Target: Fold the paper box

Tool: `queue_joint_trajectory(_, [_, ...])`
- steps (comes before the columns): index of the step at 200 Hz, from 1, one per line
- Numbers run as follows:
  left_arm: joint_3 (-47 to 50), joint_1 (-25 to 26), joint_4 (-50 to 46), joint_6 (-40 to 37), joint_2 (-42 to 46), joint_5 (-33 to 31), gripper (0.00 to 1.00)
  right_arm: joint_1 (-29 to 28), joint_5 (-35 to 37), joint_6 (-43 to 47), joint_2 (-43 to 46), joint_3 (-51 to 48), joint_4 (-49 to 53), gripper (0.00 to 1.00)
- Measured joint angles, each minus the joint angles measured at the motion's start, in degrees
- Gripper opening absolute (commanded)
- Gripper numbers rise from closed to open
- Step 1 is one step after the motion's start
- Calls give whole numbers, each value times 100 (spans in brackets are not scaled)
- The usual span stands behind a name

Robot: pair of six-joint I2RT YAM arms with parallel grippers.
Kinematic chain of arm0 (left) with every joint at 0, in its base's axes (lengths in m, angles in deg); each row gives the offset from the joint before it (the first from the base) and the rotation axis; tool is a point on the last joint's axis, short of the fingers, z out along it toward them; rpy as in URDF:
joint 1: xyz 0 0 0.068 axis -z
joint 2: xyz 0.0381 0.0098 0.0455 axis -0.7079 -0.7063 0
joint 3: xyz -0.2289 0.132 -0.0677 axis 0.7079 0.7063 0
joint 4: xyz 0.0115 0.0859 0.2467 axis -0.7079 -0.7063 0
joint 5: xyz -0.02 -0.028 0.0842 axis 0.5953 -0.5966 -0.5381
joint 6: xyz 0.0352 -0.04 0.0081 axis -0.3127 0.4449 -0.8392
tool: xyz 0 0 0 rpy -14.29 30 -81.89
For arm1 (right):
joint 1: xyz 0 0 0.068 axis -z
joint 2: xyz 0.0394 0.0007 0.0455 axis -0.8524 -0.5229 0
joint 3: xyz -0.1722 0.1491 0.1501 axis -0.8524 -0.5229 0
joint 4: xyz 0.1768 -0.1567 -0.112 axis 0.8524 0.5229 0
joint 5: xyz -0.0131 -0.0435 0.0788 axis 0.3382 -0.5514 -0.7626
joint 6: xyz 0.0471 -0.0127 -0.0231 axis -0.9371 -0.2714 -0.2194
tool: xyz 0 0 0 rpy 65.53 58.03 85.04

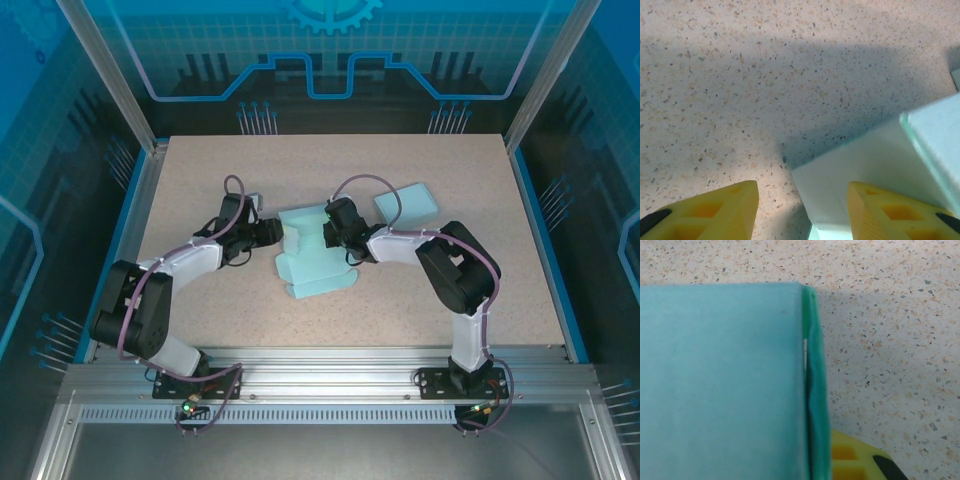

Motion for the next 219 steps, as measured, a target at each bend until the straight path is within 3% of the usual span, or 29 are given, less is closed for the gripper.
queue_joint_trajectory(98, [245,76,-4,-431,103,151,53,0,0,4,0,-2,-2,3])
queue_joint_trajectory(219, [1097,133,2341,-621,-181,-50,61,7,186,-2,0,-2,11,3])
